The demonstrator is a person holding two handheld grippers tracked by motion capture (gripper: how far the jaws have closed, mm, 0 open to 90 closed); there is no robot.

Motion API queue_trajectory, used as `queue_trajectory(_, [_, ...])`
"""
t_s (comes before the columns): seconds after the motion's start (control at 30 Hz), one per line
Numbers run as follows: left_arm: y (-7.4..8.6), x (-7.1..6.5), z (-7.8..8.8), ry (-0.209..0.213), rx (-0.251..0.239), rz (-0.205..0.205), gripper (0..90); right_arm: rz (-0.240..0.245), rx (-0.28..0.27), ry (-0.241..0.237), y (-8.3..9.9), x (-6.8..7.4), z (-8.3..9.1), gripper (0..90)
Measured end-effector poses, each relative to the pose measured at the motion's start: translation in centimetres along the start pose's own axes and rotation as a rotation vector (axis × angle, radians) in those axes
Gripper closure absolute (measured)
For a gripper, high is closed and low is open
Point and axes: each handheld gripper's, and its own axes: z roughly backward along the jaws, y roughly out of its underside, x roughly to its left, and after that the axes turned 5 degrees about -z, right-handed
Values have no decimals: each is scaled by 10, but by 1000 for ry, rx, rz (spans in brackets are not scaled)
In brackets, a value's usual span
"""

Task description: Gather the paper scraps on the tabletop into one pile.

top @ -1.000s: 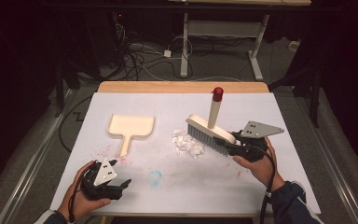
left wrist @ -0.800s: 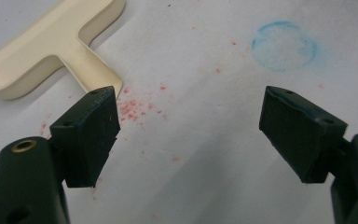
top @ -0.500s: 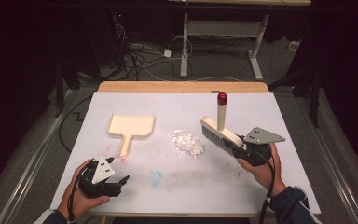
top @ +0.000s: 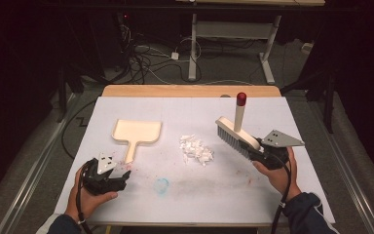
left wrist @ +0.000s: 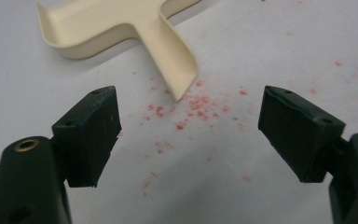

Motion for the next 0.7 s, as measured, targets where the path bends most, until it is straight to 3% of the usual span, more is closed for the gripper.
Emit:
queue_trajectory(0.13, [-2,8,-8,22,2,56,212,-5,-8,12,0,-4,1,681])
queue_trajectory(0.6, [-10,7,-22,52,24,85,229,-38,-11,57,2,-12,7,681])
queue_trajectory(0.7, [-14,7,-29,56,42,94,236,-72,-23,31,2,-12,7,681])
